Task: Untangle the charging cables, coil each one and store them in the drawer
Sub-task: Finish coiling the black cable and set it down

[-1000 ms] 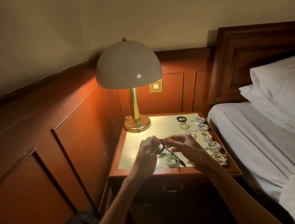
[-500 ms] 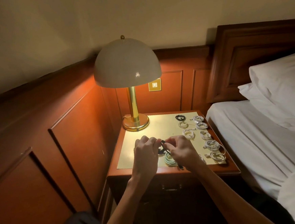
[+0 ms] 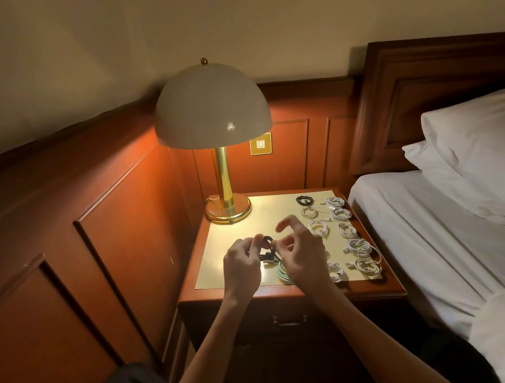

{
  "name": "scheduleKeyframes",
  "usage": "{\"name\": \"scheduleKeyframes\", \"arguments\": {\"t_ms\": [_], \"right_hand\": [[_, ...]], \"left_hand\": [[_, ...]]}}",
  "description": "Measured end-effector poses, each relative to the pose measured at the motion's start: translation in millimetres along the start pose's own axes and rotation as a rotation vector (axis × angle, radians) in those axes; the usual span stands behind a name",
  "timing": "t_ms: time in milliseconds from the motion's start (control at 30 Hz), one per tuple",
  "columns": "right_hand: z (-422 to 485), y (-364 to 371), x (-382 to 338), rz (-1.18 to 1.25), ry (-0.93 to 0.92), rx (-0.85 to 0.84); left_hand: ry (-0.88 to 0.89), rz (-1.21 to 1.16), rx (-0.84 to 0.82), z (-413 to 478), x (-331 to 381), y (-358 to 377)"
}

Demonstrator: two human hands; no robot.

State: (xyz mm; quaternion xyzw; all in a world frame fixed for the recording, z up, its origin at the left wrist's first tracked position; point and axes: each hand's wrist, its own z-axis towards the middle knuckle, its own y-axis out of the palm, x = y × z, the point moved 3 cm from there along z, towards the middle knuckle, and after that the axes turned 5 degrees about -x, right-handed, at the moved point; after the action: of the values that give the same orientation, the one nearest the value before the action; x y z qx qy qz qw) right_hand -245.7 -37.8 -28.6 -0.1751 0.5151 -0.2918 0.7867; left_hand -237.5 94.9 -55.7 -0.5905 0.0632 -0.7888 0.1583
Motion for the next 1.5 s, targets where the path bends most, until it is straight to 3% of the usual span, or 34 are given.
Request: {"name": "scheduleKeyframes", "arguments": {"t_ms": [200,533,733,1000,1100,1200,1267,1367,1433,1500], "right_hand": [[-4.5,8.1,-2.0,-0.069,-0.124,0.062],[-7.8,9.1,-3.2,-0.164,-0.244,0.105],[-16.1,19.2,-10.3,-0.260,-0.213,0.103],[-9.7,25.3,-0.1,-0.010,0.059,0.118],[-5.8,21.4,2.0,0.159,0.218,-0.060],[2.4,10.8,4.6,0.656,0.646,-0.426],[5.5,-3.4,3.8,0.849,0.830,-0.660],[4.2,-15.3,4.5,1.074,0.926,-0.862],[2.7,-16.5,-0.5,1.288,0.938,-0.907],[6.0,-18.3,2.5,1.228,0.818,-0.879]], "left_hand": [[-0.180,-0.370,-0.038,-9.1,7.5,1.2],[-0.159,-0.382,-0.025,-5.9,3.2,1.3],[-0.005,-0.088,0.062,-1.0,-2.4,0.9],[0.358,0.558,0.171,5.4,0.7,-10.2],[0.467,0.646,0.100,11.1,2.7,-16.8],[0.605,0.666,0.021,16.0,0.0,-22.9],[0.673,0.638,-0.024,18.5,2.3,-27.9],[0.738,0.616,-0.076,20.9,10.2,-31.3],[0.743,0.601,-0.074,23.7,16.8,-31.4],[0.700,0.529,-0.062,29.3,20.1,-33.5]]}}
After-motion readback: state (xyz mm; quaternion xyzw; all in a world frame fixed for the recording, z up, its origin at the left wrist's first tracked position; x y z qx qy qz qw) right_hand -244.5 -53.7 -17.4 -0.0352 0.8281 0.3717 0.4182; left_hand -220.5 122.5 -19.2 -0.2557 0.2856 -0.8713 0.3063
